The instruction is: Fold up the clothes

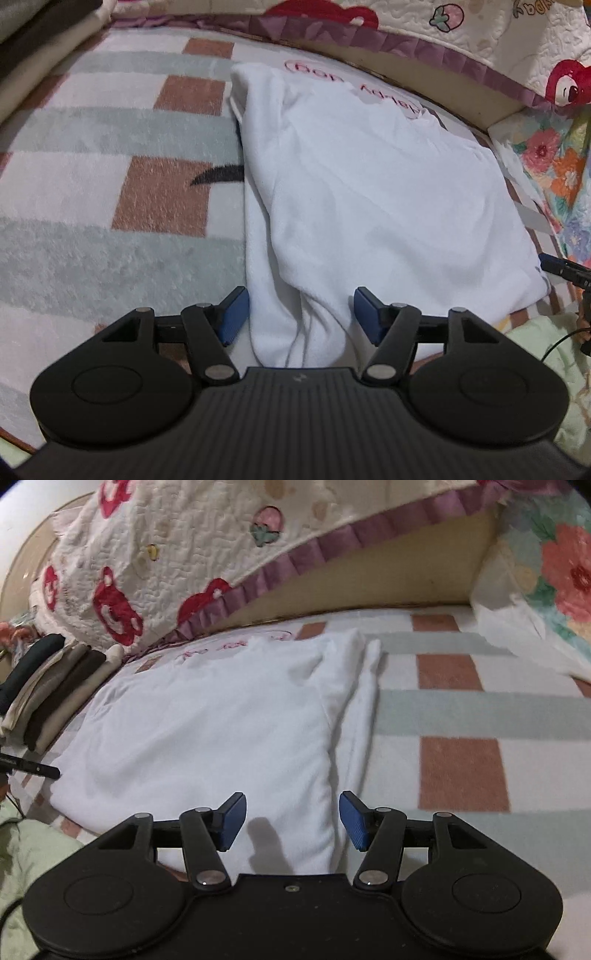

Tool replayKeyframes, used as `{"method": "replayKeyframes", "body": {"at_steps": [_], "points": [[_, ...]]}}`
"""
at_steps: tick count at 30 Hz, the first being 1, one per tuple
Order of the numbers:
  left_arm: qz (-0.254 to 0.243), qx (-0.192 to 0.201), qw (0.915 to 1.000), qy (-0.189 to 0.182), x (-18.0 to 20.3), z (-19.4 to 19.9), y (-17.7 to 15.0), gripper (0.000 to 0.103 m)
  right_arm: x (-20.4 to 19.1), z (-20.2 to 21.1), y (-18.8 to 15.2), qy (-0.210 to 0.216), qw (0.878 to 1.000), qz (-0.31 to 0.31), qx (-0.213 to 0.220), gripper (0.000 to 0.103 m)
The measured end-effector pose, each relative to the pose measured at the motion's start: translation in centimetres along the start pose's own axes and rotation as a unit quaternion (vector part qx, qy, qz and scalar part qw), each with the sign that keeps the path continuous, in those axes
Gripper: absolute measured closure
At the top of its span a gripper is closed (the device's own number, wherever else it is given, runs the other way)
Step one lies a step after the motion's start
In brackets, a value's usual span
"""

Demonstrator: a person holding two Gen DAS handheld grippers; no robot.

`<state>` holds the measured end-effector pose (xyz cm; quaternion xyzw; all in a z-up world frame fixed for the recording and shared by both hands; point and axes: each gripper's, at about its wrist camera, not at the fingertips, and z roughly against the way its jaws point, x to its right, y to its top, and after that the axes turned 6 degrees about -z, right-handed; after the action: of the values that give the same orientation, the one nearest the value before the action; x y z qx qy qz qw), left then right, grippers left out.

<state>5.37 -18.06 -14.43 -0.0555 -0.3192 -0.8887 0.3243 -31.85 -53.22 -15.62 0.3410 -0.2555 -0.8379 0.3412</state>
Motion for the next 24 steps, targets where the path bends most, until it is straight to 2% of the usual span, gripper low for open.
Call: {"method": "replayKeyframes", "body": {"at_steps": [5,8,11,14,18,19,20,21,24], "points": [[-0.012,0.007,0.9999,0.008,-0.2,0.8,0.2,0.041,0.2,-0.3,-0.5,0.03,0.999,-0.012,-0.005,0.039],[-0.02,0.023,0.9995,0.002,-0.2,1.8,0.1,0.041,0.3,-0.5,-0.8,0.049,0.999,-0.019,-0.008,0.051],[-0.027,0.045,0.9984,-0.022,-0.1,2.4,-0.2,0.041,1.1,-0.7,-1.0,0.066,0.996,-0.043,-0.028,0.058],[-0.04,0.07,0.9961,-0.037,0.2,2.5,-0.6,0.043,2.2,-0.9,-1.2,0.082,0.992,-0.075,-0.051,0.059],[-0.033,0.068,0.9956,-0.054,0.0,2.5,-1.0,0.044,3.0,-1.4,-1.0,0.092,0.985,-0.138,-0.046,0.054],[-0.031,0.068,0.9955,-0.059,-0.1,2.5,-1.1,0.044,2.6,-1.3,-1.0,0.095,0.985,-0.134,-0.046,0.063],[-0.029,0.067,0.9953,-0.063,-0.2,2.5,-1.2,0.044,2.1,-1.2,-0.9,0.097,0.985,-0.131,-0.046,0.094],[-0.028,0.067,0.9951,-0.068,-0.2,2.4,-1.2,0.044,1.8,-0.8,-0.7,0.103,0.985,-0.13,-0.04,0.095],[-0.022,0.065,0.9944,-0.081,-0.4,2.4,-1.5,0.044,1.5,2.3,0.0,0.13,0.983,-0.13,0.016,0.095]]}}
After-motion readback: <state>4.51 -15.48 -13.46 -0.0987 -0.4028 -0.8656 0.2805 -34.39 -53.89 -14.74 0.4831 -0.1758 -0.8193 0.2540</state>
